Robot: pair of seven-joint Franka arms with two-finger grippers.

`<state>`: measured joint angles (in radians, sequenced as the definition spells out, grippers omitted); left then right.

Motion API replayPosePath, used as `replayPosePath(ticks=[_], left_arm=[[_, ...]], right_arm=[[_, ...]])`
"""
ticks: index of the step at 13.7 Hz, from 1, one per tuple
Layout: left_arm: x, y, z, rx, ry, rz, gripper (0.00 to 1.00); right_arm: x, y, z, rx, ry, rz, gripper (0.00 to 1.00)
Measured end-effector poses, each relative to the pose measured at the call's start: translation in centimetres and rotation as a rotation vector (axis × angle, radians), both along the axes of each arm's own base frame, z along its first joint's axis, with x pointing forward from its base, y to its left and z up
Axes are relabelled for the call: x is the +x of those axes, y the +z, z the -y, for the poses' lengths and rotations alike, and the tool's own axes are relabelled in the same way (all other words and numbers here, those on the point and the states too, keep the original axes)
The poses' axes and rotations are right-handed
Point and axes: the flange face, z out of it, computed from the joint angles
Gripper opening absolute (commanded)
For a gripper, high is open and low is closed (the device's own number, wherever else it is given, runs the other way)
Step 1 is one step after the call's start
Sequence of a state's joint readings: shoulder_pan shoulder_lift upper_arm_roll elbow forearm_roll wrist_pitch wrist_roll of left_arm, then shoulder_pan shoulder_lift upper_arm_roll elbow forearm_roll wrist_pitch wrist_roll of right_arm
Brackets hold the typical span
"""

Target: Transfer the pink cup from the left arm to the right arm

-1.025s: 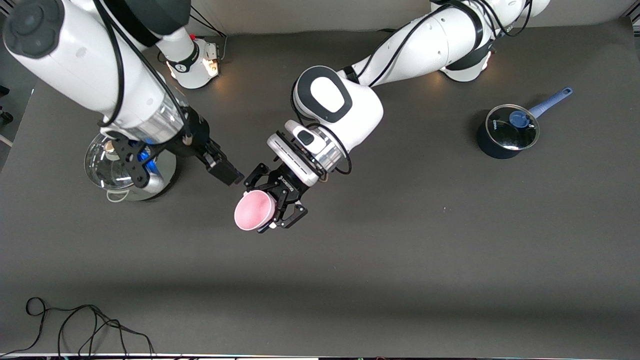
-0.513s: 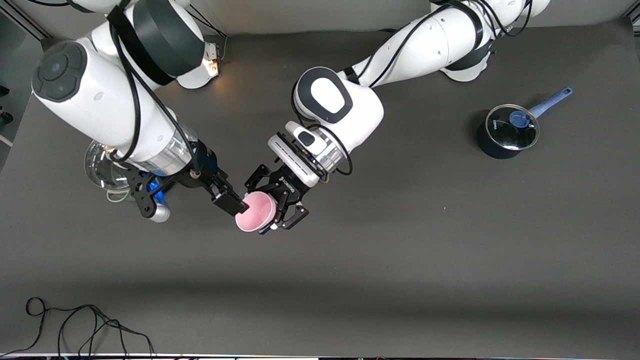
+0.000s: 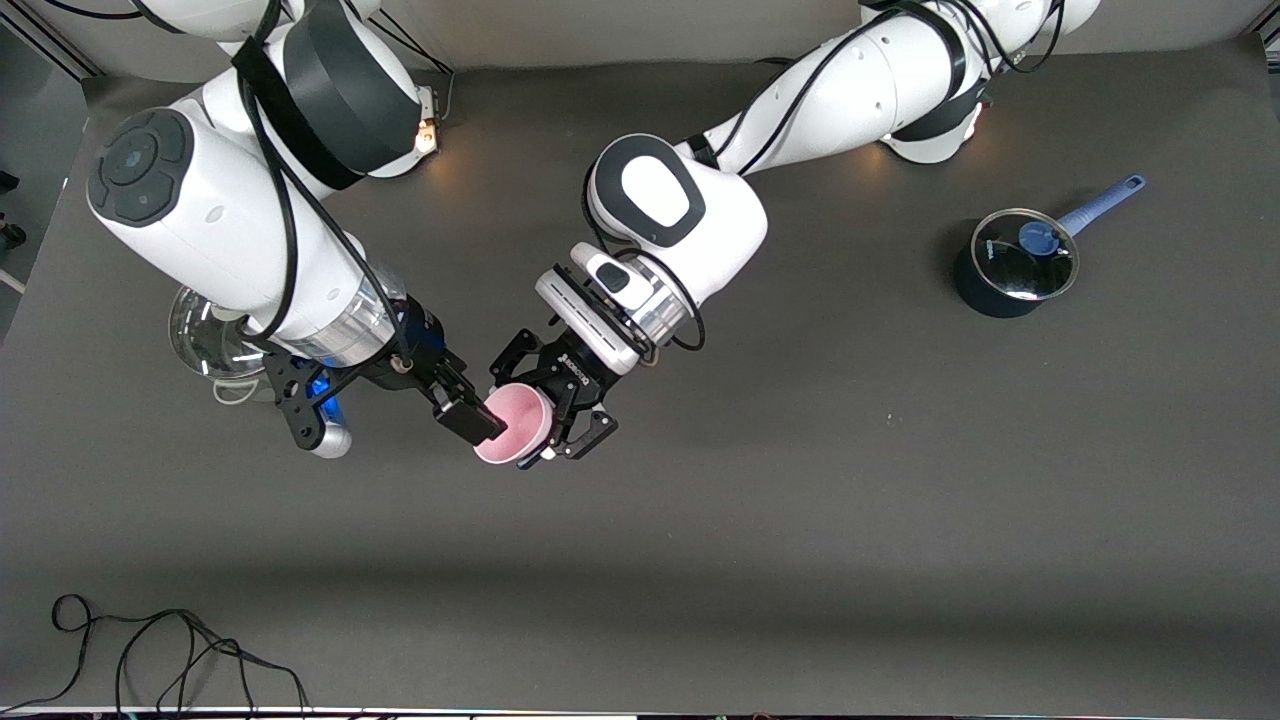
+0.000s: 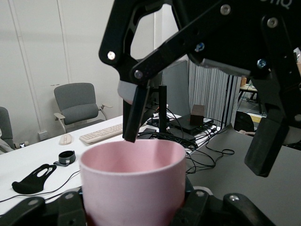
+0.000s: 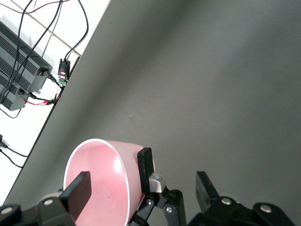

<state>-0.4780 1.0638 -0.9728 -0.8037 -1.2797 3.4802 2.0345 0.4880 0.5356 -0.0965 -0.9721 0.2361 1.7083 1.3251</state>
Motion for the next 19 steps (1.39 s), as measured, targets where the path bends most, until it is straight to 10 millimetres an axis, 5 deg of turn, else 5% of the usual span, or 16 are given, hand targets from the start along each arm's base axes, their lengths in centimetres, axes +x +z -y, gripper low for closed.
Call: replayPosePath(ticks=[10, 19], left_arm=[[-0.1, 0.9, -0.1, -0.019, 0.004, -0.003, 0.00], [-0.2, 1.0, 0.0, -0.022, 0.004, -0.004, 0.00]], right_arm=[[-0.1, 0.2, -0.1, 0.003, 0.002, 0.003, 0.39], [-0.1, 0.2, -0.1, 0.003, 0.003, 0.004, 0.39]])
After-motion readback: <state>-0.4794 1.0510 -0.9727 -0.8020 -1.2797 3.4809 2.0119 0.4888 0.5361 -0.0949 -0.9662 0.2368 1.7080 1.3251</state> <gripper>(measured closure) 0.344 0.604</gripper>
